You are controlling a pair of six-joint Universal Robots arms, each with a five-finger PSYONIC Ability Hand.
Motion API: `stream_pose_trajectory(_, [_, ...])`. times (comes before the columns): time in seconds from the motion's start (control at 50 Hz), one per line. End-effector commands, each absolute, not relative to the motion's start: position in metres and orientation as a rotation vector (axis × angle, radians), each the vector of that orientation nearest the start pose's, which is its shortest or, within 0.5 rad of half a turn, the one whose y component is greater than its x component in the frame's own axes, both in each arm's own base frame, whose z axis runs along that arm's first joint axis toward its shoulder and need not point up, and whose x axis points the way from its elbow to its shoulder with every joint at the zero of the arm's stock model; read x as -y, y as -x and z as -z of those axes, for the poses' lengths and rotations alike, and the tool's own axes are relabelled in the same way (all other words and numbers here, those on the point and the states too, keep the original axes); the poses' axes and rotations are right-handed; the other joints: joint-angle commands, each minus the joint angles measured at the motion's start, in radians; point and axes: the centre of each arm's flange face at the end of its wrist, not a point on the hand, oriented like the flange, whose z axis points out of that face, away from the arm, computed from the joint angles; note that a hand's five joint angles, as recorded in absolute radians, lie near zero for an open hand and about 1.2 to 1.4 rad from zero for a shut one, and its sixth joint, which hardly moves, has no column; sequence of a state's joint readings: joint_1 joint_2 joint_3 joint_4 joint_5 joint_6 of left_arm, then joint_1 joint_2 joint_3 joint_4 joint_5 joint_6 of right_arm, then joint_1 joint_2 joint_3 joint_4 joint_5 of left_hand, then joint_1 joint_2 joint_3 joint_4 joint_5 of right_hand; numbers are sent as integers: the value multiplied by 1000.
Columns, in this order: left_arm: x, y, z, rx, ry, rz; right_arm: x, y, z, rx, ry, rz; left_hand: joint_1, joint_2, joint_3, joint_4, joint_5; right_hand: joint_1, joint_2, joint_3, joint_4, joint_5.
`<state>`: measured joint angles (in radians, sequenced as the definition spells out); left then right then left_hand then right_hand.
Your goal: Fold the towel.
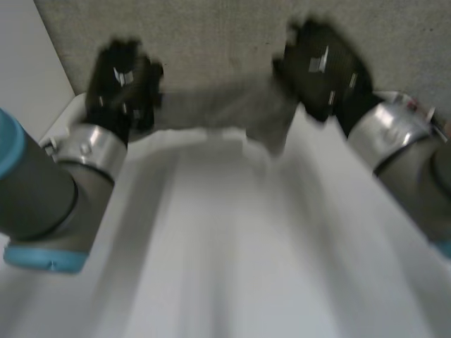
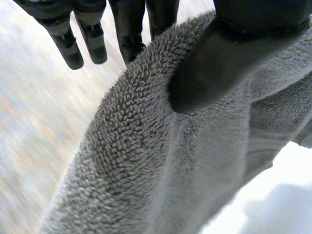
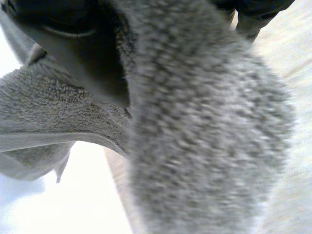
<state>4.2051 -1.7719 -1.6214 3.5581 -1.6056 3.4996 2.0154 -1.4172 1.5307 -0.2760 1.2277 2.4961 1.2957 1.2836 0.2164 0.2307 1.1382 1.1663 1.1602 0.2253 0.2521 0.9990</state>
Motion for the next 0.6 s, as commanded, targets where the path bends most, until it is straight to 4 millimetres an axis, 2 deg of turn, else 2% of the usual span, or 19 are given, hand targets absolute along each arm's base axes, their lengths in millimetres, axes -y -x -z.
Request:
stream_pose_trajectory(0.02, [229, 276, -168, -2257, -1025, 2090, 211, -287, -188, -1603, 1756, 1964, 101, 113, -42, -56, 84, -486, -480, -51, -78, -494])
stream_pose_trajectory(0.04, [229, 276, -168, -2257, -1026, 2090, 211, -287, -188, -1603, 1757, 1963, 101, 113, -42, -56, 84, -488, -482, -51, -78, -496])
stream_pose_trajectory(0.06, [222, 277, -156, -2302, -1059, 2034, 212, -283, -173, -1633, 1821, 1915, 8, 20, -42, -56, -9, -700, -694, -51, -78, -708])
stream_pose_trajectory(0.08, [222, 277, -156, -2302, -1059, 2033, 218, -278, -165, -1660, 1862, 1902, 7, 19, -42, -56, -10, -828, -821, -51, -78, -835])
stream_pose_trajectory(0.12, [207, 281, -143, -2361, -1135, 1946, 224, -274, -161, -1683, 1878, 1900, -492, -480, -42, -56, -510, -899, -892, -51, -78, -906])
stream_pose_trajectory(0.14, [206, 281, -143, -2361, -1136, 1946, 224, -274, -161, -1684, 1878, 1900, -495, -483, -42, -56, -512, -899, -893, -51, -78, -907])
stream_pose_trajectory(0.16, [204, 281, -143, -2378, -1147, 1920, 228, -271, -163, -1698, 1872, 1914, -637, -625, -42, -56, -654, -957, -951, -51, -78, -965])
stream_pose_trajectory(0.2, [203, 282, -146, -2383, -1150, 1911, 232, -269, -169, -1702, 1857, 1936, -656, -644, -42, -56, -674, -992, -986, -51, -78, -999])
stream_pose_trajectory(0.24, [205, 281, -151, -2380, -1143, 1914, 235, -269, -186, -1711, 1790, 1971, -662, -650, -42, -56, -679, -992, -986, -51, -78, -999])
stream_pose_trajectory(0.28, [211, 282, -172, -2332, -1106, 1992, 235, -269, -194, -1732, 1733, 1967, -671, -659, -42, -56, -688, -992, -986, -51, -78, -999])
stream_pose_trajectory(0.3, [211, 282, -172, -2332, -1106, 1992, 235, -269, -194, -1732, 1732, 1967, -671, -659, -42, -56, -688, -992, -986, -51, -78, -999])
stream_pose_trajectory(0.34, [219, 278, -189, -2288, -1054, 2056, 234, -268, -202, -1799, 1591, 1913, -680, -668, -42, -56, -697, -992, -986, -51, -78, -999])
stream_pose_trajectory(0.36, [219, 278, -189, -2288, -1054, 2056, 234, -268, -202, -1799, 1590, 1913, -680, -668, -42, -56, -697, -992, -986, -51, -78, -999])
stream_pose_trajectory(0.4, [223, 274, -201, -2256, -1014, 2100, 229, -268, -216, -1833, 1449, 1879, -683, -671, -42, -56, -700, -992, -986, -51, -78, -999])
stream_pose_trajectory(0.42, [223, 274, -201, -2256, -1014, 2100, 229, -268, -216, -1833, 1448, 1879, -683, -671, -42, -56, -700, -992, -986, -51, -78, -999])
stream_pose_trajectory(0.46, [224, 272, -207, -2242, -1003, 2119, 228, -264, -221, -1888, 1323, 1824, -701, -688, -42, -56, -718, -992, -986, -51, -78, -999])
stream_pose_trajectory(0.52, [223, 271, -211, -2236, -998, 2126, 228, -264, -222, -1918, 1270, 1785, -745, -732, -42, -56, -762, -992, -986, -51, -78, -999])
stream_pose_trajectory(0.6, [221, 264, -211, -2288, -995, 2062, 226, -262, -232, -2003, 1118, 1635, -765, -753, -42, -56, -782, -992, -986, -51, -78, -999])
